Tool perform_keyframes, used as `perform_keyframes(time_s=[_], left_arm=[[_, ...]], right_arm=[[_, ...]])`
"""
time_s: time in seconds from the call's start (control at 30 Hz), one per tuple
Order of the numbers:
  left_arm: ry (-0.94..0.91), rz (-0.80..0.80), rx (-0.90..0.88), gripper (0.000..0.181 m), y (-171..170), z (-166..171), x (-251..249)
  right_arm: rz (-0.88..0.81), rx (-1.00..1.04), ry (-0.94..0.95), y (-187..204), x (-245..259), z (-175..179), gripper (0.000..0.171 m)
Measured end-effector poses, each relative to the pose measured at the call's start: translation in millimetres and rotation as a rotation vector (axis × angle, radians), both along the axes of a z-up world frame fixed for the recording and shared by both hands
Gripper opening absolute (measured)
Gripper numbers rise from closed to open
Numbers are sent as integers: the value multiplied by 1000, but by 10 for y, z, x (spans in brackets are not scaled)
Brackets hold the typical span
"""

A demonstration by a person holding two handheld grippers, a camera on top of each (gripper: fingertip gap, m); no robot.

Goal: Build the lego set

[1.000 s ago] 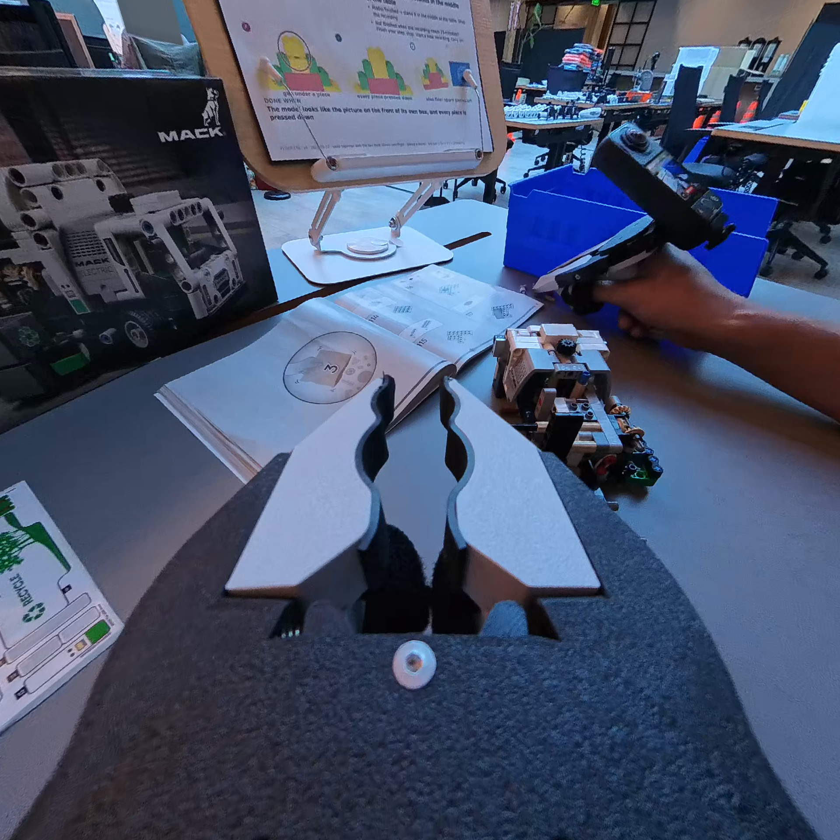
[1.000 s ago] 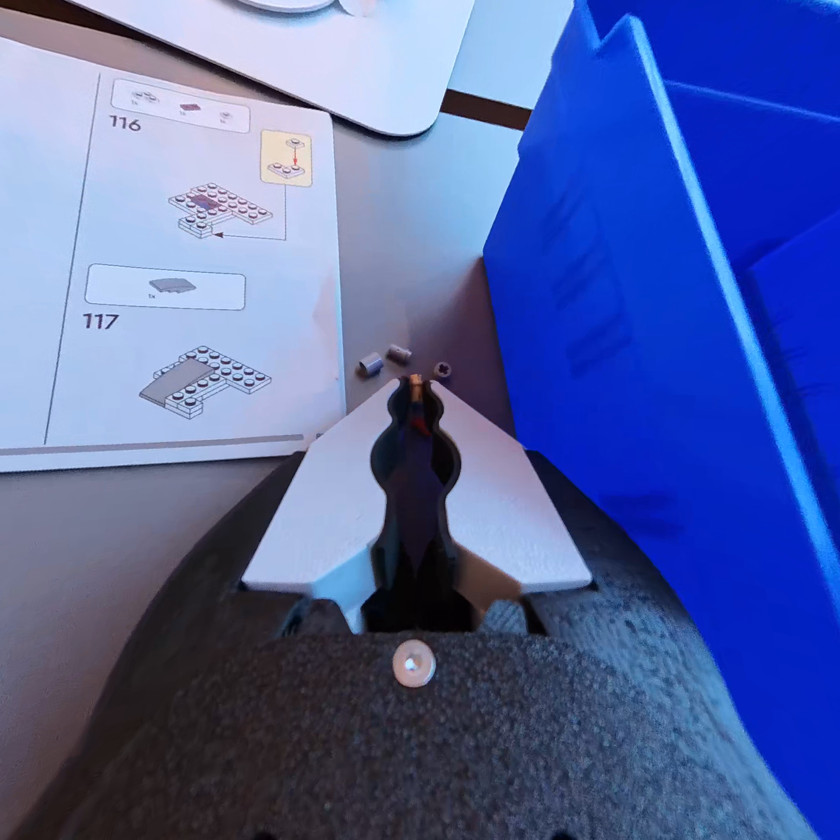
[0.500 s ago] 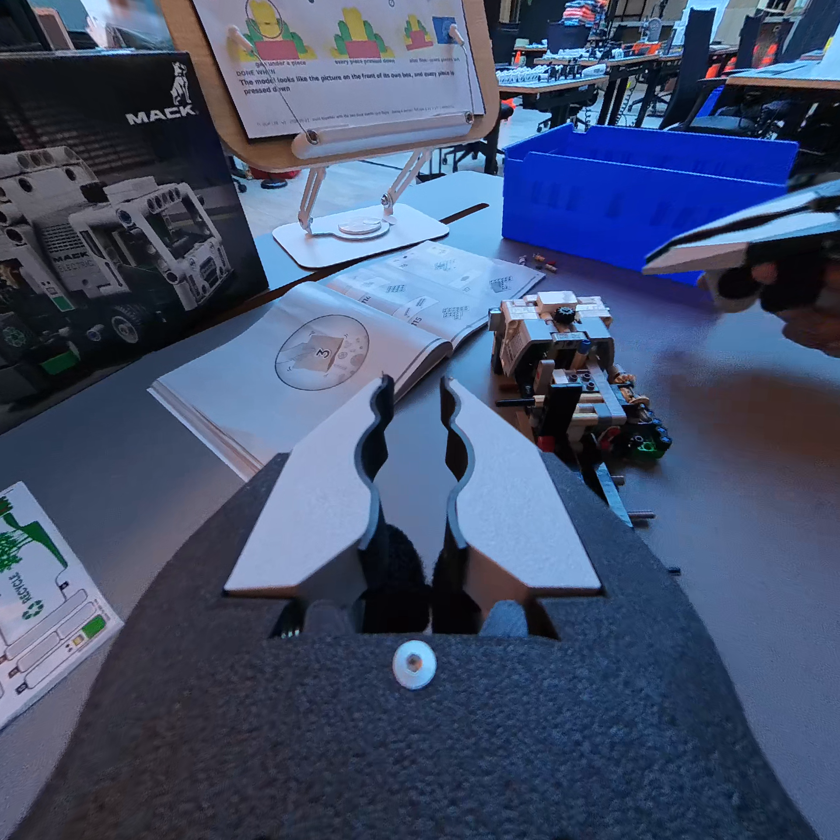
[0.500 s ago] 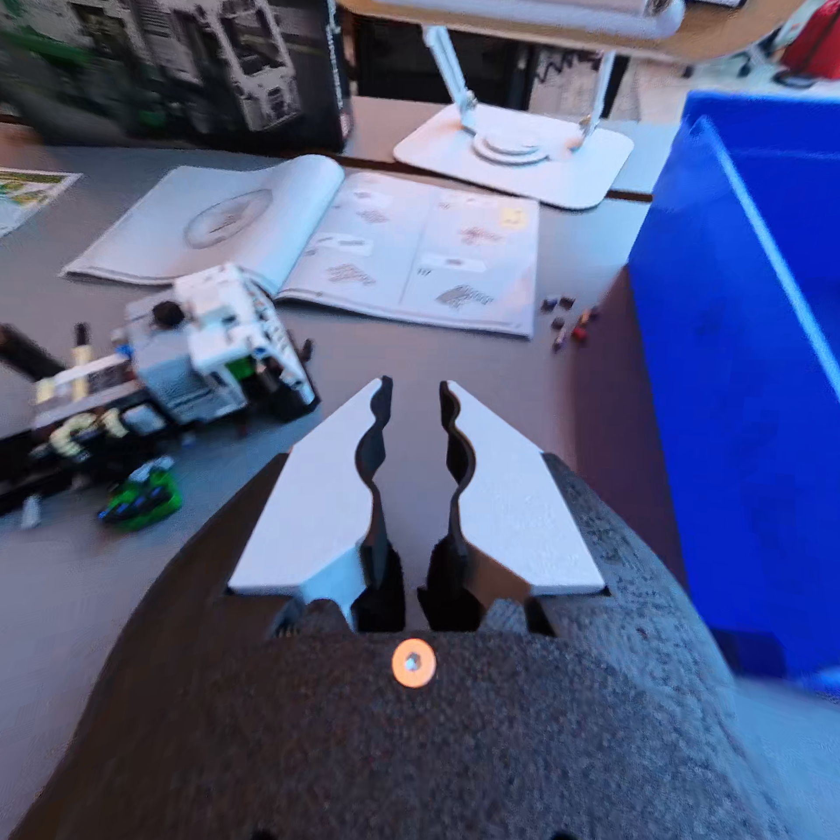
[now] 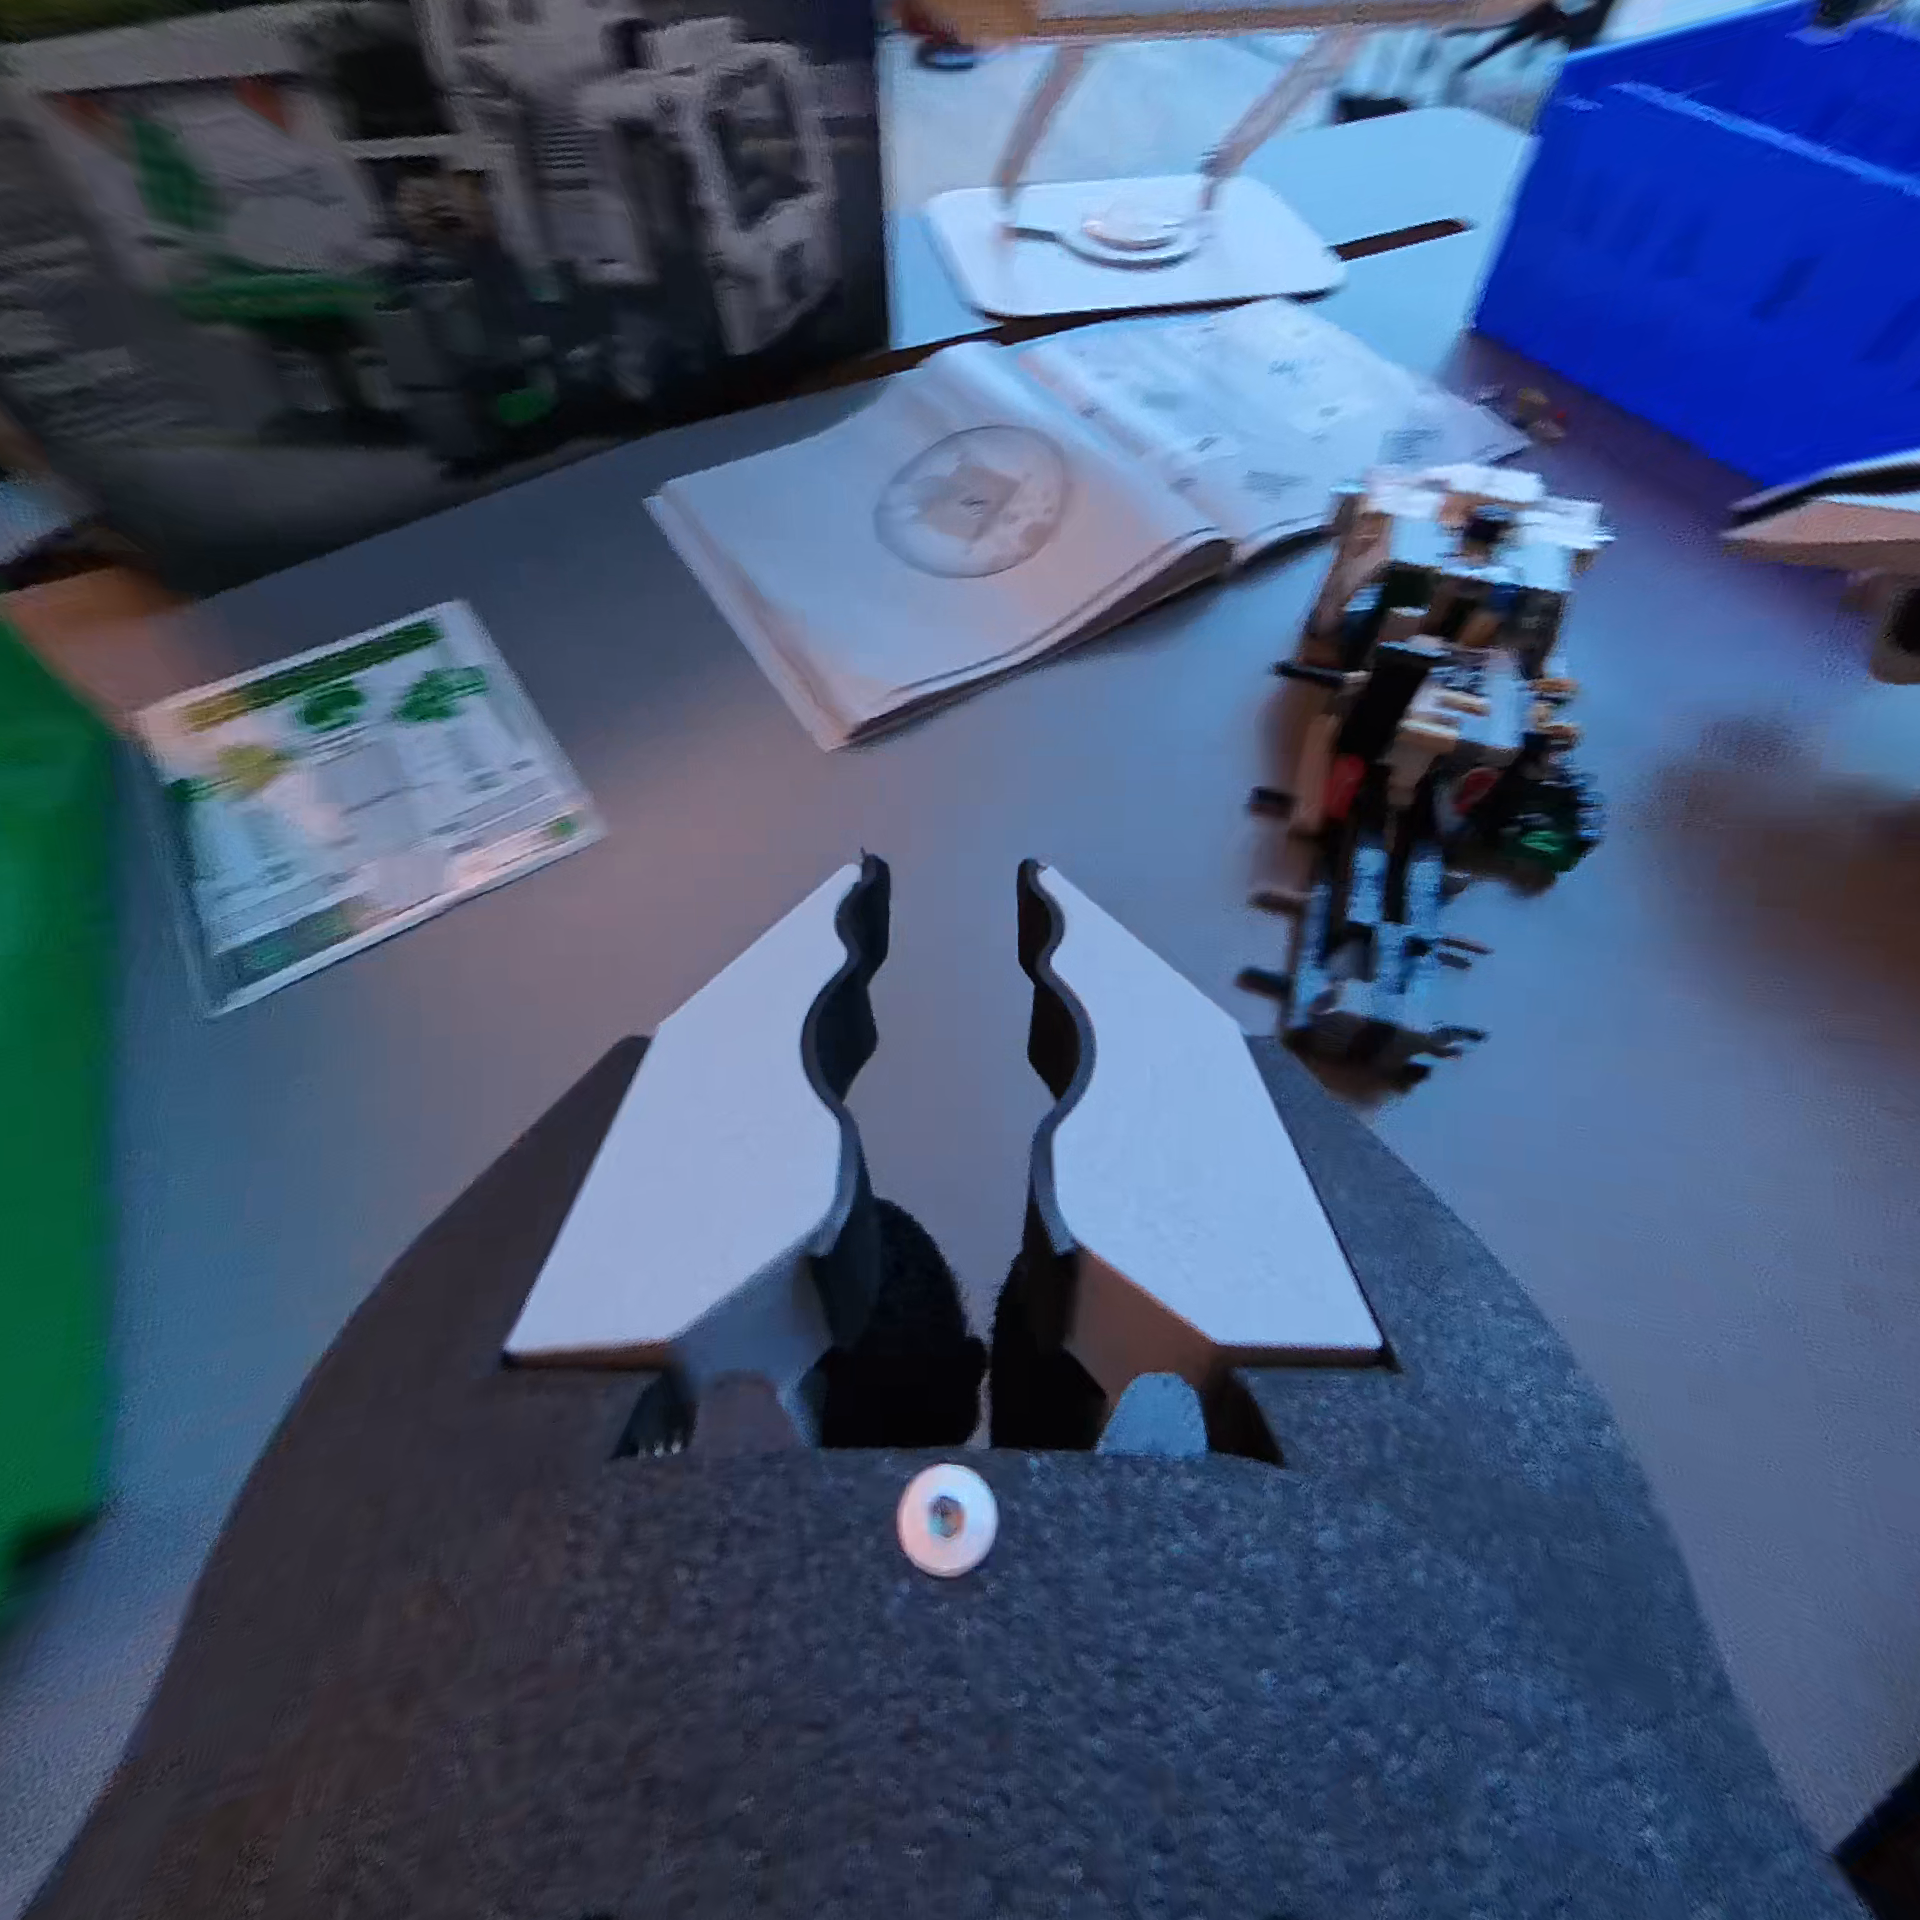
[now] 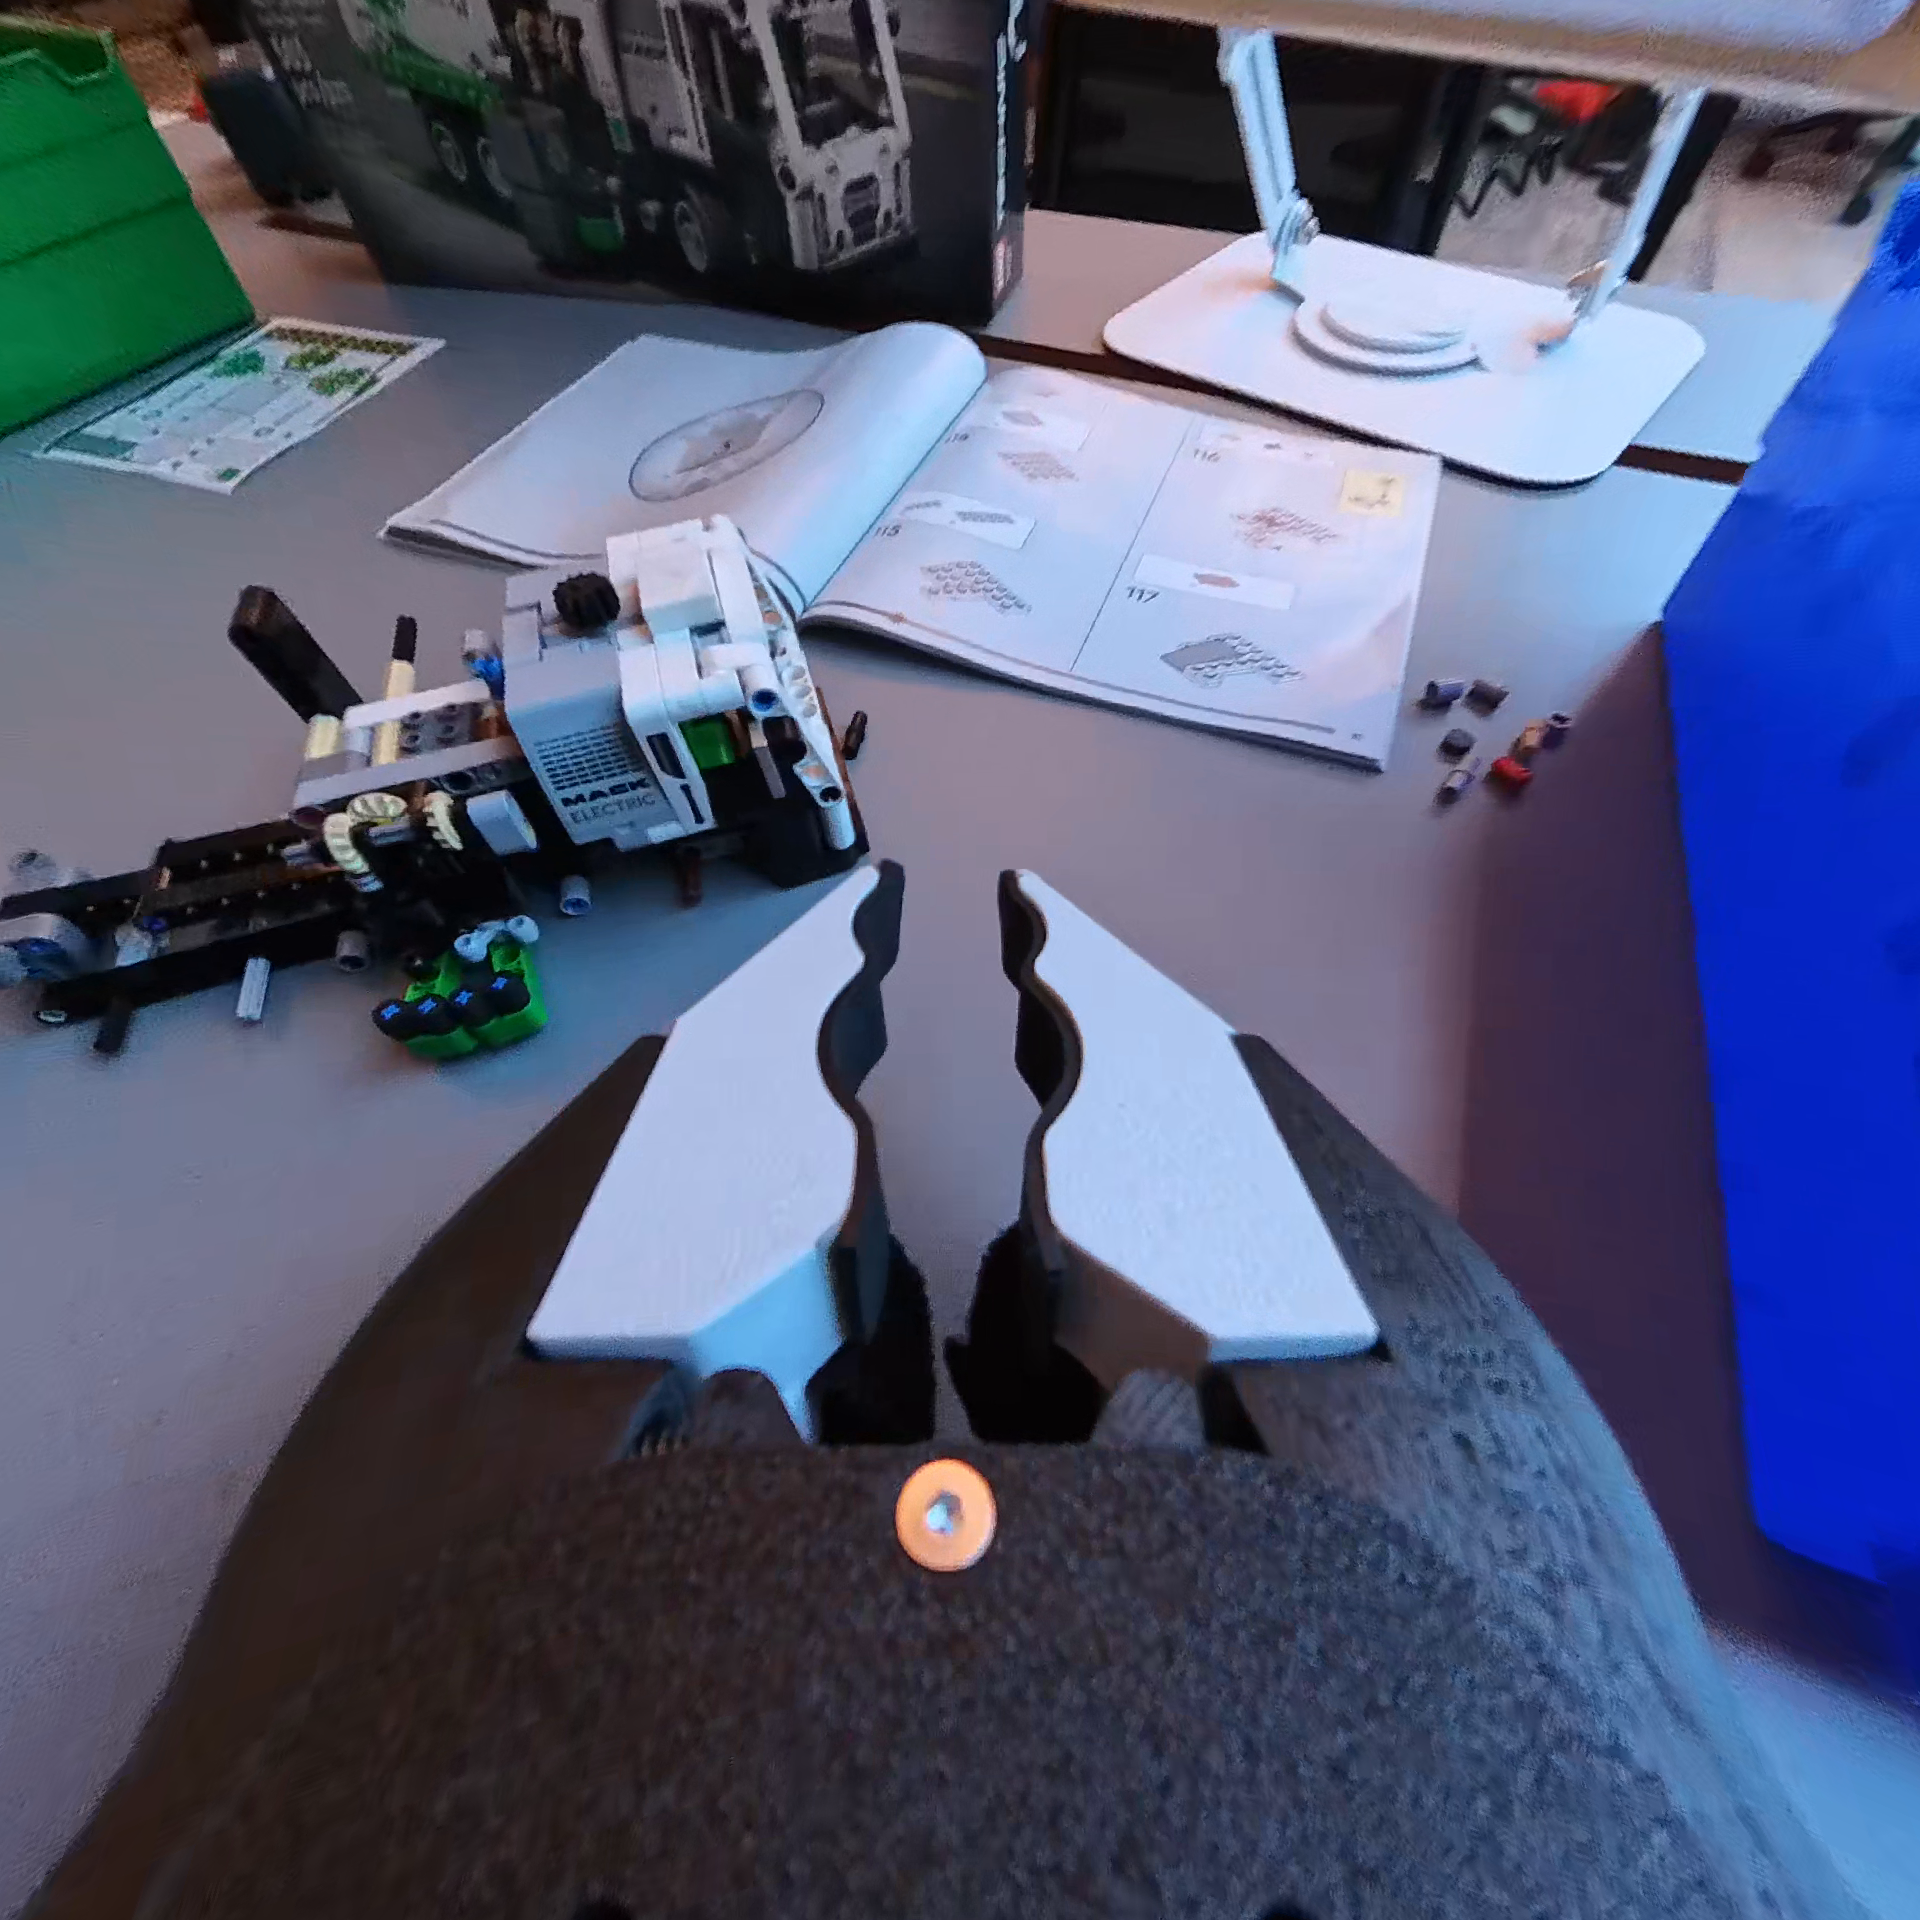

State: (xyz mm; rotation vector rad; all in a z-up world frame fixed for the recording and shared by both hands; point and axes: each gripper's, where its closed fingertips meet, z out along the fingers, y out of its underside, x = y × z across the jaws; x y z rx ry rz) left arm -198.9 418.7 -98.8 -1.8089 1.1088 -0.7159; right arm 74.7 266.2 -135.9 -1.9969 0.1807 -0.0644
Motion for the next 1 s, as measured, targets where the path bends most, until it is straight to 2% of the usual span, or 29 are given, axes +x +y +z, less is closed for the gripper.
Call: perform_keyframes(time_s=[0.1, 0.2, 0.3, 0.4, 0.53, 0.9, 1.0], left_arm=[[85, 161, 19, 24, 392, 201, -652], [119, 376, -18, 24, 943, 338, -1429], [202, 545, -171, 30, 1475, 70, -2188], [354, 518, -236, 32, 1838, -344, -2544], [344, 428, -369, 32, 2044, -602, -2438], [-225, 342, -646, 28, 2083, -298, -2110], [-350, 339, -680, 17, 2158, -198, -2073]], right_arm=[[14, 18, 13, 54, -16, -27, 17], [23, 31, 23, 82, -21, -7, 15], [14, 63, 32, 90, 15, 53, 12], [13, 63, 49, 89, 59, 59, 12], [15, 45, 28, 77, 130, 111, 12], [19, 29, -89, 182, 36, 375, 10], [60, 64, -135, 281, -140, 631, 10]])
